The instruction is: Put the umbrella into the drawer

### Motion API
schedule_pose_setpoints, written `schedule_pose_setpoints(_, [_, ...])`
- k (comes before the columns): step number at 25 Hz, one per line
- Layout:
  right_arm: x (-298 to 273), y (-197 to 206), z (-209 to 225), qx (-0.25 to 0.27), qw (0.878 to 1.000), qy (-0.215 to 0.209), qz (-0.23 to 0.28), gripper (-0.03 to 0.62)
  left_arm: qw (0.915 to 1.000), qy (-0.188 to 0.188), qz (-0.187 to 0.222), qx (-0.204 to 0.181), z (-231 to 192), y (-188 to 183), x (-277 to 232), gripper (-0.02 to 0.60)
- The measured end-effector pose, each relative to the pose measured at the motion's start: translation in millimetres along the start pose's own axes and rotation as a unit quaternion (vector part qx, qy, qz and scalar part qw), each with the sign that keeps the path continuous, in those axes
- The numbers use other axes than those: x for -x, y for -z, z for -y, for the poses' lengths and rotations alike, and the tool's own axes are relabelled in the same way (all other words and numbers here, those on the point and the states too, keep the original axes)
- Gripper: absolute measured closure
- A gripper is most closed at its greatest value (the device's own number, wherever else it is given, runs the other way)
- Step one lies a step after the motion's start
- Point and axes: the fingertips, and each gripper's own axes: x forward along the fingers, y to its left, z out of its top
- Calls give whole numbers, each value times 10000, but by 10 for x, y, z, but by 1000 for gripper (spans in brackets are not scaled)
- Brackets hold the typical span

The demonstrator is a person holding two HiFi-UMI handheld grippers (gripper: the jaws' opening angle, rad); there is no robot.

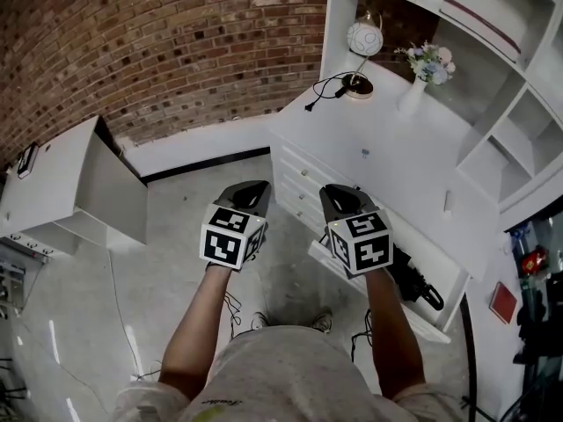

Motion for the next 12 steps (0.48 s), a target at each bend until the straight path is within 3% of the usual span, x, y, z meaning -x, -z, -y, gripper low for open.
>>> schedule_pose_setpoints(12, [-15, -334, -344, -80, 9974, 249, 670, 583, 9996, -172, 157, 128, -441, 71, 392, 584])
